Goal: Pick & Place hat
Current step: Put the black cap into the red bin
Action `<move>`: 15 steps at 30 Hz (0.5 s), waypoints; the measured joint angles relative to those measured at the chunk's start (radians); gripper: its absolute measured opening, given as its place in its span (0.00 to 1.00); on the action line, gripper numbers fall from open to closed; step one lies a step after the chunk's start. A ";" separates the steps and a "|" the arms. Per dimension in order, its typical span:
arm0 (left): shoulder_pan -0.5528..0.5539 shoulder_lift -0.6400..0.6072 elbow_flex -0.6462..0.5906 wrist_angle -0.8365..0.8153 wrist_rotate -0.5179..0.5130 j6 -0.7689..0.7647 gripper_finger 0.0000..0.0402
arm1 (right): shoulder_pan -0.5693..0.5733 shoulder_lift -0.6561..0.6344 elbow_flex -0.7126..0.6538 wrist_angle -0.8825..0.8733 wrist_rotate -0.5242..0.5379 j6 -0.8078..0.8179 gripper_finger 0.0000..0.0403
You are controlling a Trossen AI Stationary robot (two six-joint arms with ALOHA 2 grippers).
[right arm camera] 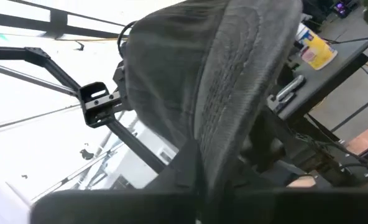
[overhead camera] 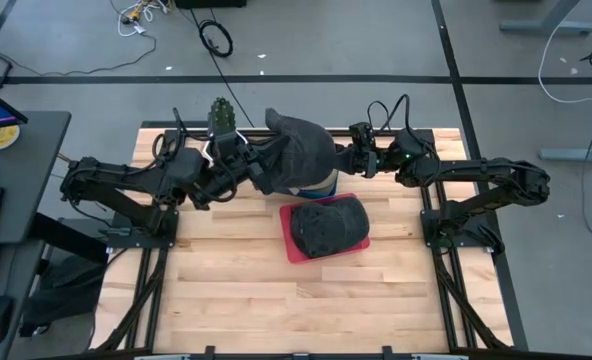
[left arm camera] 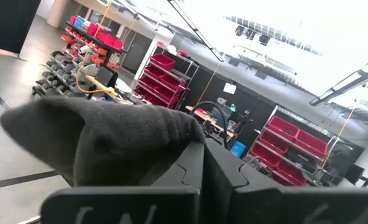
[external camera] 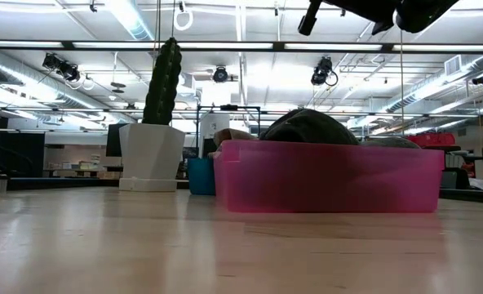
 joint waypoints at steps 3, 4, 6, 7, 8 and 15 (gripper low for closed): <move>0.000 0.000 0.000 0.001 0.000 0.014 0.05 | 0.000 -0.001 0.000 0.004 -0.003 0.019 0.04; -0.001 0.000 0.000 0.001 0.000 0.022 0.06 | -0.003 -0.001 0.000 0.002 -0.004 0.035 0.04; -0.011 0.000 0.000 0.001 0.000 0.056 0.10 | -0.008 -0.002 0.000 0.000 -0.014 0.061 0.03; -0.016 0.000 0.000 0.002 0.000 0.078 0.12 | -0.011 -0.006 0.000 -0.005 -0.018 0.067 0.02; -0.021 0.000 0.000 0.002 0.000 0.101 0.14 | -0.014 -0.013 0.000 -0.011 -0.020 0.073 0.02; -0.061 -0.036 0.002 0.007 -0.011 0.257 0.30 | -0.053 -0.110 0.000 -0.157 -0.038 0.080 0.01</move>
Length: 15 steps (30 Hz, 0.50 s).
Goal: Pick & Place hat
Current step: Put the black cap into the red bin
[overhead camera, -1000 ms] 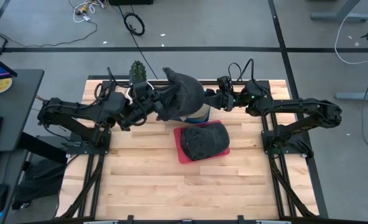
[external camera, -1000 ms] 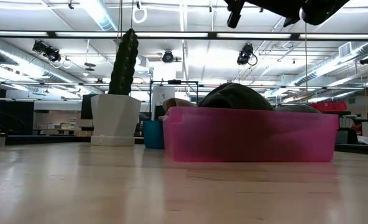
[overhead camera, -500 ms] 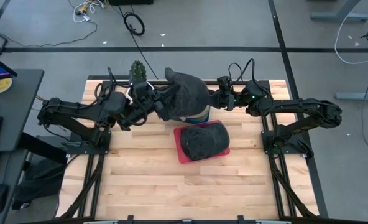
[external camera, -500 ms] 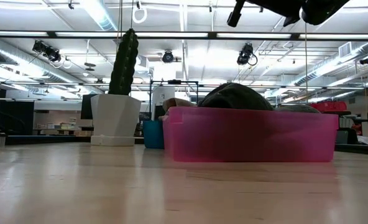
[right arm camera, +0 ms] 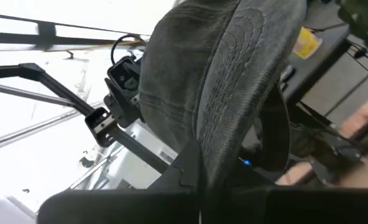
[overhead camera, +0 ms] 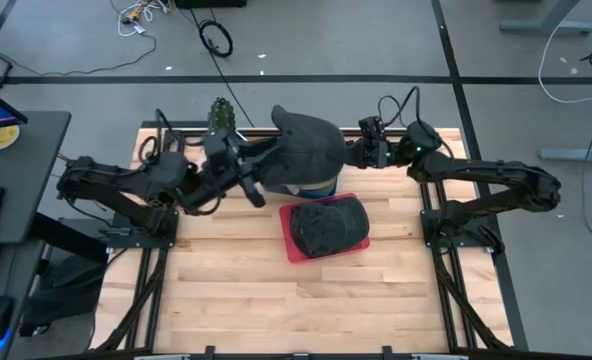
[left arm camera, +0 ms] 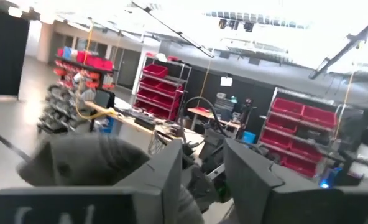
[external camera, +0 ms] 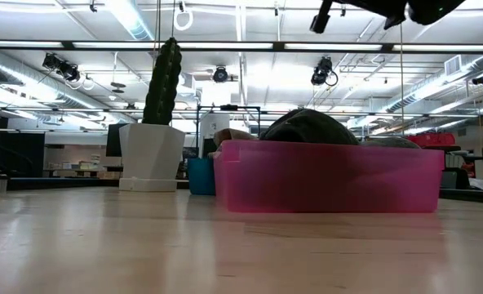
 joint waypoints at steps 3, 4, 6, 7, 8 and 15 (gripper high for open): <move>-0.008 -0.011 0.000 0.000 -0.005 0.060 0.35 | -0.012 -0.050 0.000 -0.067 -0.040 -0.001 0.01; -0.008 -0.019 0.000 -0.007 -0.007 0.077 0.36 | -0.015 -0.069 0.000 -0.090 -0.054 0.000 0.01; -0.016 -0.028 0.000 -0.002 -0.019 0.093 0.37 | -0.022 -0.110 0.000 -0.148 -0.081 0.006 0.01; -0.017 -0.031 0.000 0.002 -0.028 0.093 0.38 | -0.026 -0.133 0.000 -0.185 -0.100 0.008 0.01; -0.017 -0.034 0.000 0.000 -0.045 0.093 0.38 | -0.030 -0.160 0.000 -0.234 -0.117 0.012 0.01; -0.018 -0.037 0.000 -0.013 -0.065 0.093 0.36 | -0.034 -0.370 0.000 -0.754 -0.176 -0.001 0.01</move>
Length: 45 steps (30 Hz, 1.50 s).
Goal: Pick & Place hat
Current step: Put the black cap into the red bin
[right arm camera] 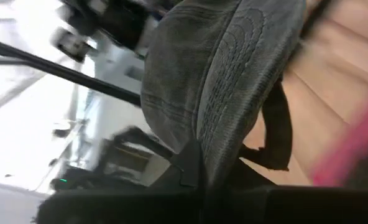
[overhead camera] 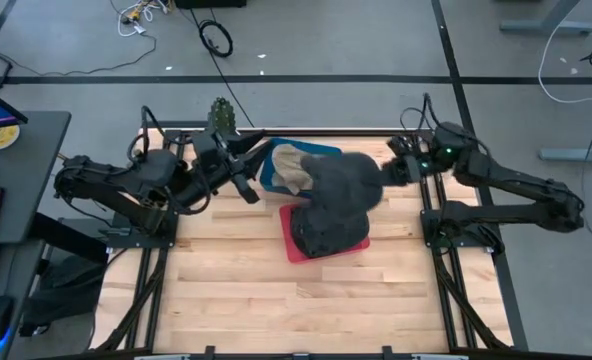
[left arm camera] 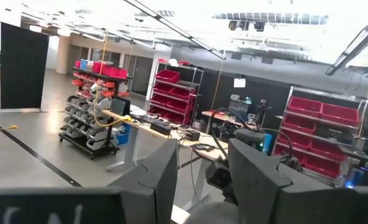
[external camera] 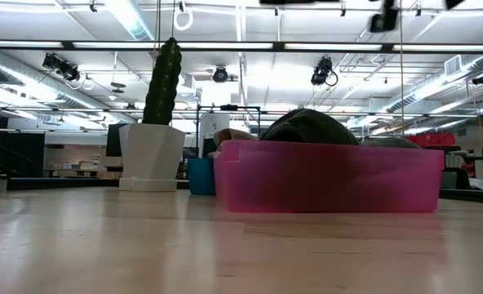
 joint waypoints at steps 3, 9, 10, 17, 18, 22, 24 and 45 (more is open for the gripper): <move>0.000 0.009 0.000 -0.006 0.001 -0.002 0.35 | 0.000 -0.074 0.000 -0.230 0.023 -0.026 0.01; 0.002 0.047 0.000 -0.031 0.004 -0.030 0.34 | 0.001 -0.115 0.000 -0.511 0.117 -0.038 0.01; 0.003 0.054 0.000 -0.041 0.004 -0.037 0.34 | 0.002 -0.107 0.000 -0.524 0.130 -0.037 0.01; 0.008 0.124 -0.002 -0.045 0.004 -0.053 0.34 | 0.016 -0.002 0.000 -0.530 0.096 -0.025 0.01; 0.008 0.134 -0.002 -0.045 0.004 -0.060 0.34 | 0.021 0.021 -0.001 -0.536 0.074 -0.025 0.01; 0.007 0.164 -0.002 -0.045 0.005 -0.103 0.34 | 0.030 0.106 -0.001 -0.523 0.044 -0.042 0.01; 0.001 0.176 -0.001 -0.044 0.008 -0.127 0.34 | 0.030 0.145 -0.001 -0.496 0.055 -0.052 0.01; -0.023 0.189 -0.001 -0.043 0.064 -0.231 0.34 | 0.035 0.363 -0.001 -0.395 0.127 -0.141 0.01</move>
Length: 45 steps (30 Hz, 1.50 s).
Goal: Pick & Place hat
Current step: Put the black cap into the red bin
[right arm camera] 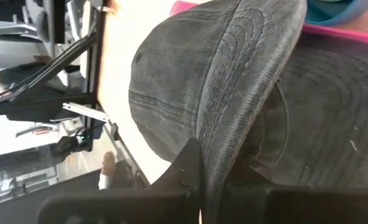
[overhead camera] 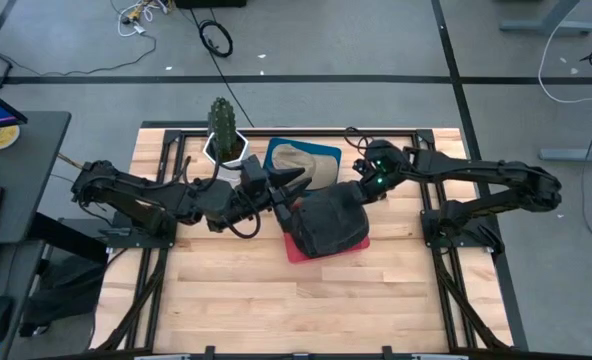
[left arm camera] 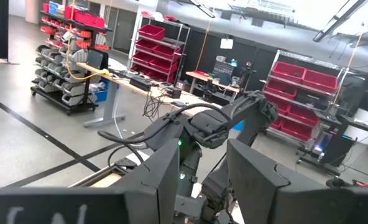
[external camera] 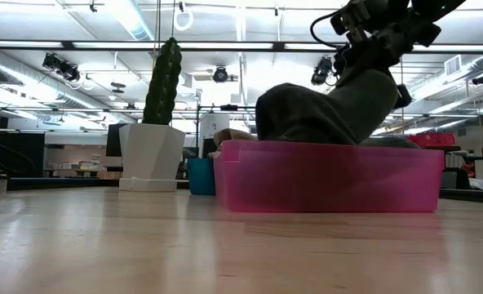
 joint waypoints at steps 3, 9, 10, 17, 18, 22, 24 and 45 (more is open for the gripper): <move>0.000 0.000 0.000 0.000 0.000 -0.001 0.34 | 0.019 0.003 -0.019 0.008 0.025 0.013 0.01; 0.000 0.000 0.000 0.000 0.000 0.000 0.34 | 0.058 -0.013 -0.129 0.143 0.036 0.130 0.01; 0.000 0.000 0.000 0.000 -0.001 -0.001 0.34 | 0.061 -0.015 -0.150 0.175 0.035 0.155 0.01; 0.002 0.000 0.000 0.000 -0.001 0.000 0.34 | 0.063 -0.016 -0.263 0.334 0.009 0.264 0.01; 0.003 0.000 0.000 0.000 -0.001 0.000 0.34 | 0.062 -0.016 -0.278 0.353 0.004 0.277 0.01; 0.003 0.000 0.000 0.000 -0.003 0.001 0.34 | 0.063 -0.026 -0.316 0.389 -0.002 0.297 0.01; 0.007 0.000 0.000 0.000 -0.003 0.001 0.34 | 0.063 -0.034 -0.326 0.393 0.000 0.297 0.01; 0.027 0.000 0.000 -0.001 -0.003 0.058 0.34 | 0.055 -0.035 -0.370 0.363 -0.053 0.298 0.01</move>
